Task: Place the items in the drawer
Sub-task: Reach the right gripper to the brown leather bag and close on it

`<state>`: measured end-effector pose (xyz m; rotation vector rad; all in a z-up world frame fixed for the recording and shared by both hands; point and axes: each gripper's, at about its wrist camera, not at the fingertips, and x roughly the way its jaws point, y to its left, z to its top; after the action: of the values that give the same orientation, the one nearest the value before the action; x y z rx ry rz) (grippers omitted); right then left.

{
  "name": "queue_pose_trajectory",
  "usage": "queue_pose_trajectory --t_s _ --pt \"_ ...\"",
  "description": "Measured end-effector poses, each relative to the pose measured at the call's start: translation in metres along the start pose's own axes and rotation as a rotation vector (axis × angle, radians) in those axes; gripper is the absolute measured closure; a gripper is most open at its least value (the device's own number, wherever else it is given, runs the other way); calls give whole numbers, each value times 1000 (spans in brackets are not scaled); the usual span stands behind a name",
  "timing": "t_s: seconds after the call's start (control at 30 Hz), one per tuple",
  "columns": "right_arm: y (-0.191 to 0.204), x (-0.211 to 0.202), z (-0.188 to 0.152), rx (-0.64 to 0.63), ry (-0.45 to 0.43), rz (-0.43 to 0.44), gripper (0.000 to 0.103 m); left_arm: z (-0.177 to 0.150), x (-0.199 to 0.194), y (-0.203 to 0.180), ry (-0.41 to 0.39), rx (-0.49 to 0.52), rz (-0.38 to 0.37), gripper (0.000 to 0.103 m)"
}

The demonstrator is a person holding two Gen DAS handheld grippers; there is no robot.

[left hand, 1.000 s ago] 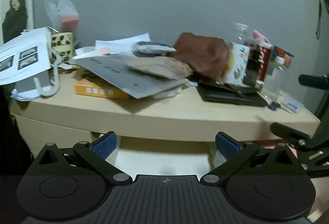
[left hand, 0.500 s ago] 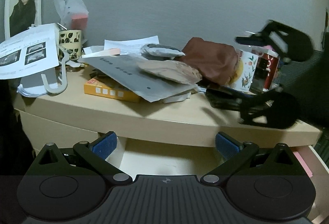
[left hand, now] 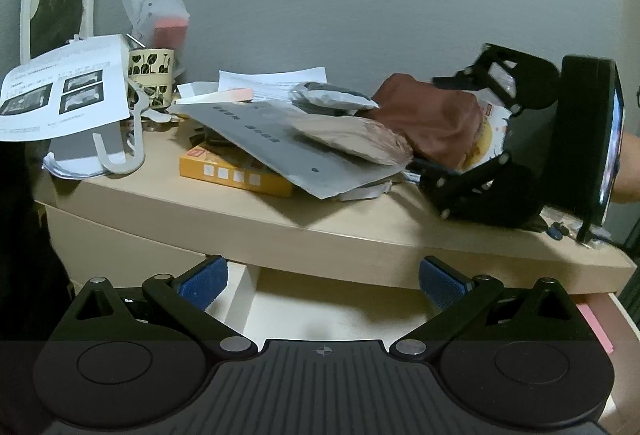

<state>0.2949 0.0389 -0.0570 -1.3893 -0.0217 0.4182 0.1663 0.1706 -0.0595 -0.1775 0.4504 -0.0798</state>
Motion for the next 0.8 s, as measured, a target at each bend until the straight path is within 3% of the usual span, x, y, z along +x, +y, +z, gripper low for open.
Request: queue_pose_trajectory --t_s 0.13,0.2,0.47,0.73,0.8 --pt "-34 15 -6 133 96 46 14 0 2 -2 3 -7 -19 0" --pt "-51 22 -9 199 144 69 2 0 3 -4 4 -2 -26 0" --pt "-99 64 -3 364 333 207 2 -3 6 -11 16 22 -37 0" --pt "-89 107 -1 253 496 177 2 -3 8 -8 14 23 -38 0" --pt "-91 114 -7 275 532 190 2 -3 8 -6 15 13 -43 0"
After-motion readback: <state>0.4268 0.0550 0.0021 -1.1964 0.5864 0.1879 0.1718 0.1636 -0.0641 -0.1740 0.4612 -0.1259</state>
